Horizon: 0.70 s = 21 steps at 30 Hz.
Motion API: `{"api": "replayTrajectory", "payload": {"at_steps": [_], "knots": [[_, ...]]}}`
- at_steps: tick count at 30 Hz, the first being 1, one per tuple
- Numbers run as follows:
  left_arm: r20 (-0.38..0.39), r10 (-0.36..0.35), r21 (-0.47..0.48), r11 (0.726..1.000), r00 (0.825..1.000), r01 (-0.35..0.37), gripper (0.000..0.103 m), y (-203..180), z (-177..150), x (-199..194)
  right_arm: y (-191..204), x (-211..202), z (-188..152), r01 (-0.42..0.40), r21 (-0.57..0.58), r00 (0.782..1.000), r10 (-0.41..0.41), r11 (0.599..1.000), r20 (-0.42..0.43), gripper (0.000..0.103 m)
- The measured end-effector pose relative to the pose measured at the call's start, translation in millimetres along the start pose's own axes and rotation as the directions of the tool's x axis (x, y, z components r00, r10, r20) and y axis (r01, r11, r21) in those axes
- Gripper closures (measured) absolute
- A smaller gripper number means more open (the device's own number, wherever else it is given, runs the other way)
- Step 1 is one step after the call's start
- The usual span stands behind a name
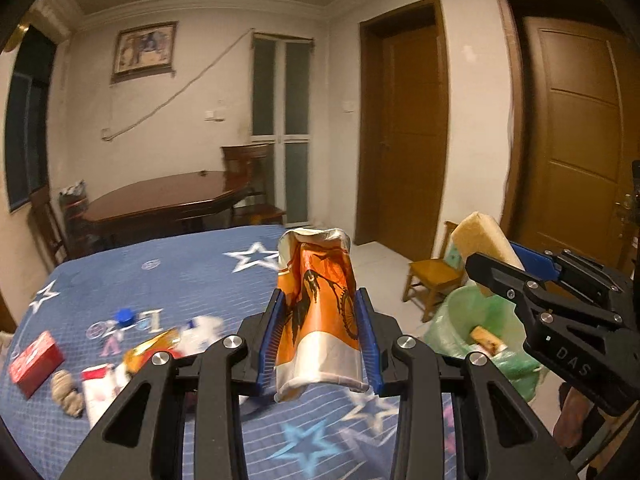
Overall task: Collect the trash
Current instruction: 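Carry the wrapper and sponge in both tools over the green bin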
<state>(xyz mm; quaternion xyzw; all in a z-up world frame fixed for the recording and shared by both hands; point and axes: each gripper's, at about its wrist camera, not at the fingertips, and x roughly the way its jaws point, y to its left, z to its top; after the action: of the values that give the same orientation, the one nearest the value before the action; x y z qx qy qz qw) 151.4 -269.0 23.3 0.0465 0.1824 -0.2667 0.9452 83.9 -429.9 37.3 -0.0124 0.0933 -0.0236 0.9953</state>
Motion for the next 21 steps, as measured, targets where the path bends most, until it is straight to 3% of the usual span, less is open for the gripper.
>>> {"api": "replayTrajectory", "payload": {"at_steps": [13,21], "knots": [[-0.053,-0.2,0.07,0.977,0.978,0.204,0.066,-112.4,32.2,78.0,-110.5,-21.4,0.0,0.2,0.06,0.978,-0.196,0.978,-0.075,0.074],[-0.173,-0.317,0.1,0.936,0.933,0.337,0.065,-182.4,35.5,135.6,-170.1,-13.5,-13.4,0.25,0.109,0.954,-0.226,0.962,-0.198,0.074]]}}
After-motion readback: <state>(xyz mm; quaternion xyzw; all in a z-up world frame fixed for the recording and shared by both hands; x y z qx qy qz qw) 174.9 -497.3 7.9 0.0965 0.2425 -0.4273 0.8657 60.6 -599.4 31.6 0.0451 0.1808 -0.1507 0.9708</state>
